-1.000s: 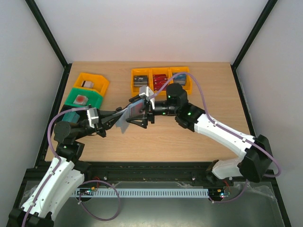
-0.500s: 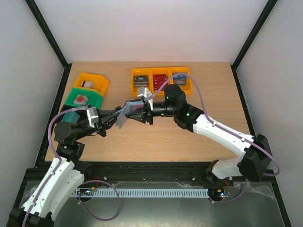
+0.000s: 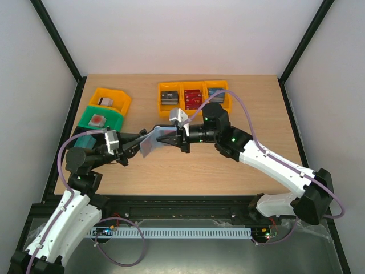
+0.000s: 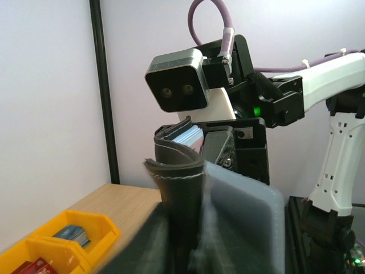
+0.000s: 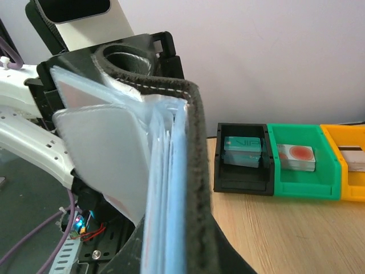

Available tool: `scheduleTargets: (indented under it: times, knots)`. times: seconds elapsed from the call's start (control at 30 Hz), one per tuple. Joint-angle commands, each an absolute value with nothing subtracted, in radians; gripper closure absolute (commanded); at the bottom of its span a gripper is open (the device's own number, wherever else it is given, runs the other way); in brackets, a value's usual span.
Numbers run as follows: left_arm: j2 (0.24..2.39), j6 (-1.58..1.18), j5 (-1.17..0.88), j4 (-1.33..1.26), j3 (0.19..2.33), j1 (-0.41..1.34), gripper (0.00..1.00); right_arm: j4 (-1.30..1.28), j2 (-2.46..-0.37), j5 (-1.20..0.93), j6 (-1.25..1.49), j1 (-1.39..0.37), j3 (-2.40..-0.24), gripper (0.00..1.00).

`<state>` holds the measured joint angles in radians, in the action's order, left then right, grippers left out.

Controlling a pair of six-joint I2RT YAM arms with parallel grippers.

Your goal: Take the credit cards out of the card holder

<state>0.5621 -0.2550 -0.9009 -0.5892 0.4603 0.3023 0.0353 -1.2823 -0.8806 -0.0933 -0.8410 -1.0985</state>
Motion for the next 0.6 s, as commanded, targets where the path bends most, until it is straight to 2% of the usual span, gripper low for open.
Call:
scheduleTargets:
  times: [0.0,0.13,0.27,0.57]
  knots:
    - [0.545,-0.251,-0.917,-0.589,0.46,0.284,0.75,0.033,-1.235,-0.916,-0.106,-0.813,-1.129,0.98]
    - [0.528,-0.229,-0.949,-0.538,0.465,0.251,0.51,0.025,-1.218,-0.962,-0.099,-0.784,-1.125,0.98]
    - [0.514,-0.179,-1.005,-0.453,0.488,0.217,0.35,-0.005,-1.209,-1.009,-0.117,-0.767,-1.128,0.98]
    - [0.52,-0.146,-1.064,-0.43,0.501,0.212,0.28,-0.016,-1.227,-1.05,-0.097,-0.767,-1.144,0.98]
